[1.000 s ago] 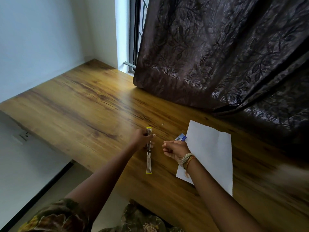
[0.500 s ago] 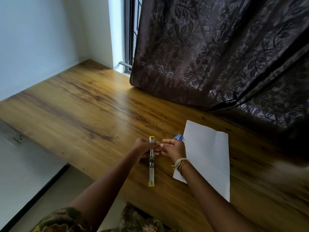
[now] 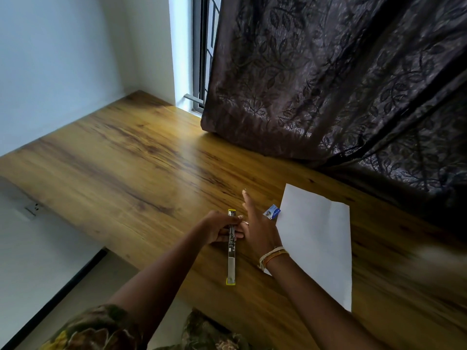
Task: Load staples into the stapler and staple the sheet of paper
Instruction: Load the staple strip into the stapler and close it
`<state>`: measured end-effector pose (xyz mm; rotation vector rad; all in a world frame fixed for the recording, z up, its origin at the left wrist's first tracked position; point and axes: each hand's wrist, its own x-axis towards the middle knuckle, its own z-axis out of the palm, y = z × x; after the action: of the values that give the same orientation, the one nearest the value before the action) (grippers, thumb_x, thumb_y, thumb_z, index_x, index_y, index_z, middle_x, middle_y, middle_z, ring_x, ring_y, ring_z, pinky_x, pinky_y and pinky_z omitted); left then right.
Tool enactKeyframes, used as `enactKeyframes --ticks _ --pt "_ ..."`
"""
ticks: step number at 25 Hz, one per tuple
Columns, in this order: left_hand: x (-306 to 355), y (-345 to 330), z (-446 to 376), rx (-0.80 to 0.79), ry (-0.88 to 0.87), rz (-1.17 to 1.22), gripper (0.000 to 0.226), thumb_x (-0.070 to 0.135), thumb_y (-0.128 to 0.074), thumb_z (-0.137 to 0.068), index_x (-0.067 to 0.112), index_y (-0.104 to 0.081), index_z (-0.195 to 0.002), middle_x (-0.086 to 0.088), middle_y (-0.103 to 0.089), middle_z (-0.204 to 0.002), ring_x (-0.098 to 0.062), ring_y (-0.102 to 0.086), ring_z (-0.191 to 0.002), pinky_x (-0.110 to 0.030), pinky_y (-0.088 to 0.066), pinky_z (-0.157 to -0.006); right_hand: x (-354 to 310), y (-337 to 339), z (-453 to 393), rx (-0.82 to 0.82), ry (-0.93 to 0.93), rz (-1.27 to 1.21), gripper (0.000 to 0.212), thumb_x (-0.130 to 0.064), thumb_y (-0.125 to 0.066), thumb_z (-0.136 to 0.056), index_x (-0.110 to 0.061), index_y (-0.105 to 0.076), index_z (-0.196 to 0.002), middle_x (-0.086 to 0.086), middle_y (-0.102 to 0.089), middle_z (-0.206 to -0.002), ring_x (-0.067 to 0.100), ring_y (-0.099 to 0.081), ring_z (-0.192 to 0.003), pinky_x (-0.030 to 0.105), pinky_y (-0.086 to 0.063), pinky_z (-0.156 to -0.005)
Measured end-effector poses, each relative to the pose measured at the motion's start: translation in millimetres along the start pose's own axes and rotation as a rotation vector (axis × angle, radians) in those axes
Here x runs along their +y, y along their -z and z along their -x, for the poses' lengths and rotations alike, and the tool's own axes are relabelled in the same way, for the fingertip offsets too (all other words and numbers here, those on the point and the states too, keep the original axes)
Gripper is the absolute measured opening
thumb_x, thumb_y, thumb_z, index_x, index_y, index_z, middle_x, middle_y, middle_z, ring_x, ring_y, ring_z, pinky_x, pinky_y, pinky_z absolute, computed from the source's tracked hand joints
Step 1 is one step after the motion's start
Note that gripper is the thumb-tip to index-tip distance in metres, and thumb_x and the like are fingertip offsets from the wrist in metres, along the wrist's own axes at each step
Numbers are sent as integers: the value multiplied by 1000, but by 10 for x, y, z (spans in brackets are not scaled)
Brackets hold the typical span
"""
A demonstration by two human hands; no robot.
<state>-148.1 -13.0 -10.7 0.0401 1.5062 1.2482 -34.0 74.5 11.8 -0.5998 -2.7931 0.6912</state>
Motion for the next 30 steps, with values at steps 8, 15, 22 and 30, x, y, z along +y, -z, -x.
enactKeyframes --ticks 8,15,22,30 --pt "68 -101 0 72 105 43 9 17 -70 -86 8 -67 -88 -2 -73 -63 -12 -70 -60 -29 -57 -74 76 -82 26 59 94 39 87 -12 -62 -89 -32 -2 -149 5 -59 -133 6 -60 -63 2 -32 -48" --pt "89 -138 12 94 84 104 7 8 -67 -88 6 -63 -83 -3 -70 -61 -9 -66 -49 -25 -56 -63 85 8 -35 -13 -262 -417 90 -7 -71 -82 -29 -17 -150 7 -57 -134 19 -65 -110 27 -55 -85" --pt "108 -153 7 93 96 126 3 6 -68 -86 5 -65 -87 -8 -71 -83 -13 -68 -69 -27 -56 -68 234 69 14 -48 -242 -318 26 -9 -72 -81 -12 -70 -107 5 -73 -101 6 -66 -88 18 -54 -81" --pt "81 -164 -6 97 64 171 5 12 -67 -89 8 -66 -86 -6 -71 -83 -14 -68 -74 -28 -55 -73 209 -40 5 74 -391 -434 19 -14 -73 -81 -8 -72 -99 7 -74 -90 13 -70 -82 27 -59 -76"
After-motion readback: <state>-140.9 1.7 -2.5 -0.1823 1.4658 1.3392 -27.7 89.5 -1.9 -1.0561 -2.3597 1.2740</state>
